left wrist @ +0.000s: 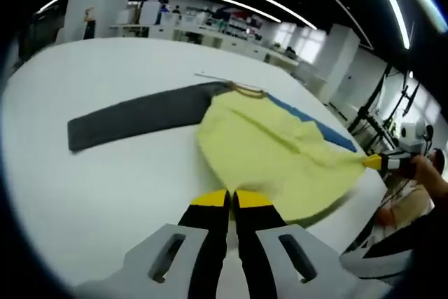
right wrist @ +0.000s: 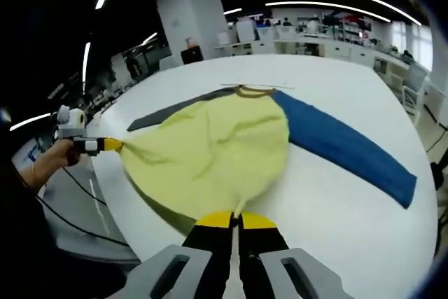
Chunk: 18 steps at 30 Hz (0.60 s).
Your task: Fold the garment on the visible template until the final outline fits inside the template.
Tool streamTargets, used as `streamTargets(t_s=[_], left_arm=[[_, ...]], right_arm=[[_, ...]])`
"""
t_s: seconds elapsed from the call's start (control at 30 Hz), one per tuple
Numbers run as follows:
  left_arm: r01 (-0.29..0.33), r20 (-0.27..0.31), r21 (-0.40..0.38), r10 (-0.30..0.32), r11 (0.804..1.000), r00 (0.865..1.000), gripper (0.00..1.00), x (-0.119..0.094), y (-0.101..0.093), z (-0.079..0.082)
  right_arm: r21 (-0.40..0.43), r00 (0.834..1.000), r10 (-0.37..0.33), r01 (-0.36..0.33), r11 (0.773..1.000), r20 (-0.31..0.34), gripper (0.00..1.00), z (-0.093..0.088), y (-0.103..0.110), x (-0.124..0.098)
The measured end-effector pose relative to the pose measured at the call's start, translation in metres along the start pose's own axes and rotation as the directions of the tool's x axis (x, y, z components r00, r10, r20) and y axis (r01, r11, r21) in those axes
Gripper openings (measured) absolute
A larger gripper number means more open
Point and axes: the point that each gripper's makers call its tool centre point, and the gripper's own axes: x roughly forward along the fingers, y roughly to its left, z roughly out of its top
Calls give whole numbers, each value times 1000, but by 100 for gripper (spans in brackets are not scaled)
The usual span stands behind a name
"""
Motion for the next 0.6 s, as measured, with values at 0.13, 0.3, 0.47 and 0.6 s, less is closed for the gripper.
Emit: streamTargets(t_s=[0.13,0.3,0.47,0.6], left_arm=[[-14,-21,-6,14,1000,1000,0,-2,9,-9],[-24,-65,-20,23,1000,998,0,-3,16,-22],[-31,-108,-11,29,999,994,0,-1,17,-37],[-39,-111,-43,34,998,993,0,-1,18,-44]], right_arm=[[30,999,11,-10,999,-30,0,-11,7,0],[39,994,-21,25,999,-104,0,-39,9,5],[69,989,-33,43,997,-144,0,-58,8,10],[71,986,-49,61,996,-160,0,-67,5,11]])
